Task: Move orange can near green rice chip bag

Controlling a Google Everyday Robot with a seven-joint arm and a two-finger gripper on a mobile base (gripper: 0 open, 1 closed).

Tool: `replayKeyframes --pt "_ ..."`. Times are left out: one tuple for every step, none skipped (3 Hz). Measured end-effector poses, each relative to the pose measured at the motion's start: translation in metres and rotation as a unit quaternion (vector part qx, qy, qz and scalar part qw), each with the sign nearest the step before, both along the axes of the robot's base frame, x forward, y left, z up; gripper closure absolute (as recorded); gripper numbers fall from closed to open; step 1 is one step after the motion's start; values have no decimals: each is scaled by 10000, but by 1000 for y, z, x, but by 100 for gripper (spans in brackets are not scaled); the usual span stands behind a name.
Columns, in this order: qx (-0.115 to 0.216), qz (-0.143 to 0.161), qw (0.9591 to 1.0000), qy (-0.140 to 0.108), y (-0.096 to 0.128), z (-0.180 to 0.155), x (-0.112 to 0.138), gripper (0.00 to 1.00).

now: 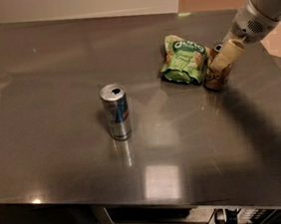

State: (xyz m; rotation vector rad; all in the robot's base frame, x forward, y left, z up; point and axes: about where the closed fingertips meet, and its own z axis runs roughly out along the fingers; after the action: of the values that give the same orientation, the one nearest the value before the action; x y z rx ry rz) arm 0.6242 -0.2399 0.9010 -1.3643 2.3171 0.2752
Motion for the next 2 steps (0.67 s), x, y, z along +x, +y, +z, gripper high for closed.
replayKeyframes --pt "5 7 10000 -2 2 -2 2 12" --pt "11 13 10000 2 3 -4 3 0"
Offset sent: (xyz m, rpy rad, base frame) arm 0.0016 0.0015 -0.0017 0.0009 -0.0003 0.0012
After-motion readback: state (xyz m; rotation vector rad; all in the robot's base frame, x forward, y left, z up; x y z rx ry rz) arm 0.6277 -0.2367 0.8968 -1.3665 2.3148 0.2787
